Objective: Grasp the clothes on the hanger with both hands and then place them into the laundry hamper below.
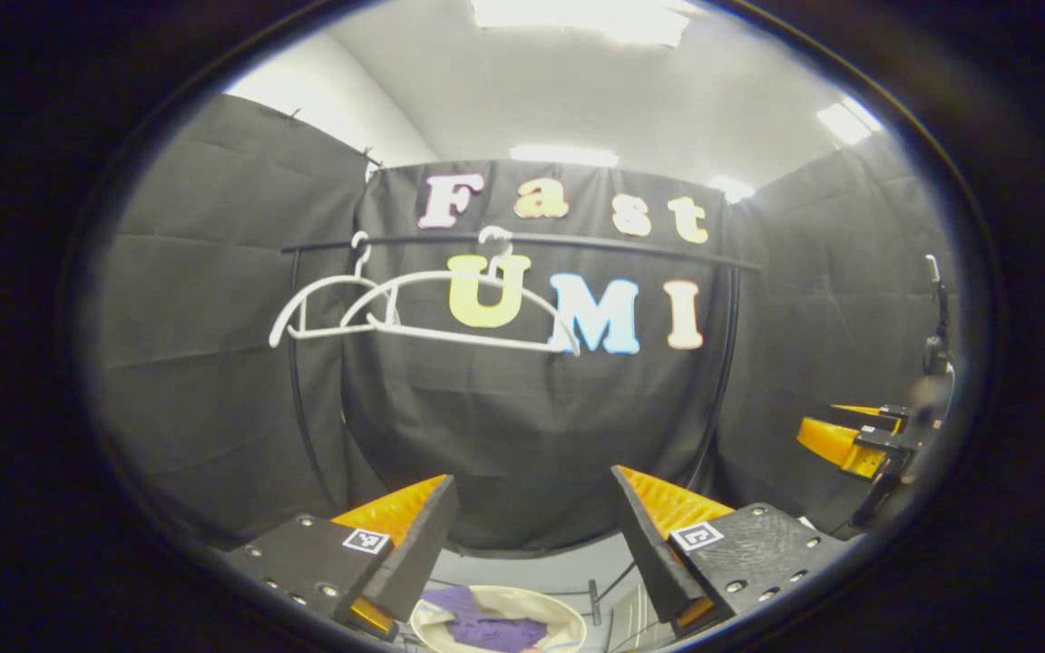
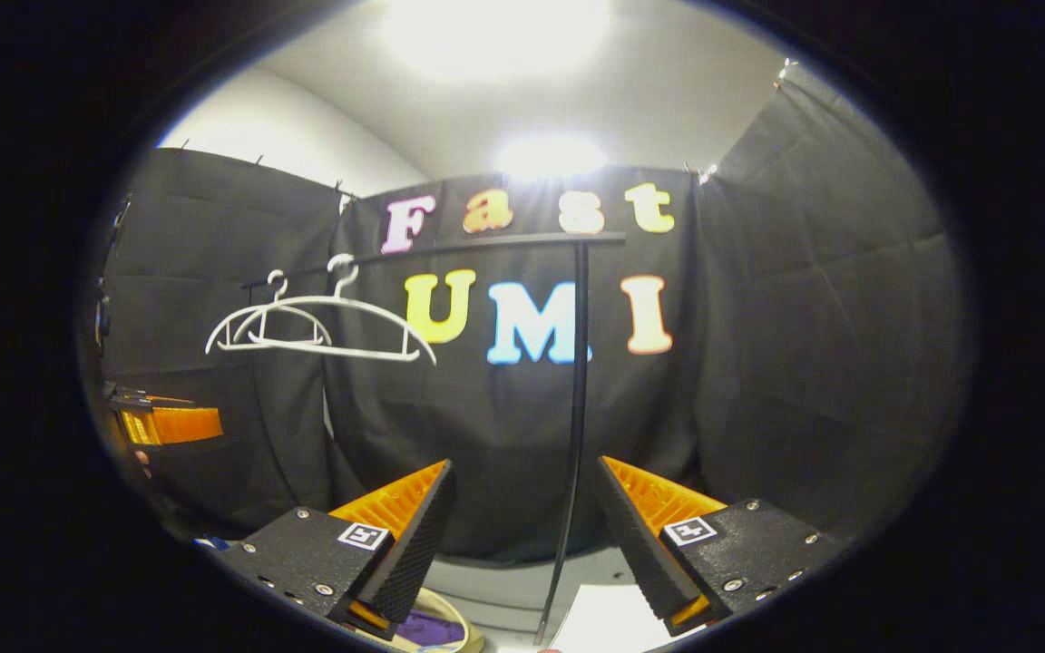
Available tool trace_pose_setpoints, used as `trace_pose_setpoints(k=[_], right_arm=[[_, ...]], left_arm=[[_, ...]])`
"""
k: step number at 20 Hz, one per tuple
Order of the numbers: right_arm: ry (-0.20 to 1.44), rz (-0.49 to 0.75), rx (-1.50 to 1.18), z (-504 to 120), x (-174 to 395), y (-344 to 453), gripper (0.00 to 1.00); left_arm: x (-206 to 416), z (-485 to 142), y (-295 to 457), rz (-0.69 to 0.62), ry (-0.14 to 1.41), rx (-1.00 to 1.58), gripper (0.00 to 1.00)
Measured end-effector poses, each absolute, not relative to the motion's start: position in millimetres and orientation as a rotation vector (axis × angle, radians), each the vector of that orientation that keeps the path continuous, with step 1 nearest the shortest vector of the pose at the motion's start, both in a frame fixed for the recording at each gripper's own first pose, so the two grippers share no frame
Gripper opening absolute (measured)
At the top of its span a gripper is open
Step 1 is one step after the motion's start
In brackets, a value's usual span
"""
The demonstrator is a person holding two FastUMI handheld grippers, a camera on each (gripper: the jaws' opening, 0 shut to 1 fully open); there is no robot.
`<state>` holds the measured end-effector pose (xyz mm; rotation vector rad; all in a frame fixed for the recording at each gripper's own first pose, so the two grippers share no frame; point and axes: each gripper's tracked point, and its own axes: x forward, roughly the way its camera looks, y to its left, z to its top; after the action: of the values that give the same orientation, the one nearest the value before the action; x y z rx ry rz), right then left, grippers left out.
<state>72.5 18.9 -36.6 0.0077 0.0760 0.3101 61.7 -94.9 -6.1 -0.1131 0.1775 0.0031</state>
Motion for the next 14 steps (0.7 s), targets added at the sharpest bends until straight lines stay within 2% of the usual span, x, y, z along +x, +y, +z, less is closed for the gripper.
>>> trace_pose_setpoints(k=[2,4,6,9,14], right_arm=[[0.000,0.301,0.008,-1.9,71.3,21.7,0.92],[-0.009,0.267,0.024,9.2,68.0,17.0,0.92],[0.005,0.236,0.050,11.1,65.7,13.9,0.97],[0.009,0.131,0.046,9.8,56.9,-7.3,0.94],[0.066,-0.014,0.016,-8.3,13.5,-51.7,0.94]], left_arm=[[64.1,31.3,-93.3,-0.013,0.112,-0.136,1.00],[63.8,72.9,-78.4,-0.013,0.058,-0.140,1.00],[61.7,93.1,-57.1,0.002,0.020,-0.134,1.00],[41.4,104.3,-24.1,0.022,-0.032,-0.139,1.00],[22.9,70.1,9.2,-0.031,-0.038,-0.225,1.00]])
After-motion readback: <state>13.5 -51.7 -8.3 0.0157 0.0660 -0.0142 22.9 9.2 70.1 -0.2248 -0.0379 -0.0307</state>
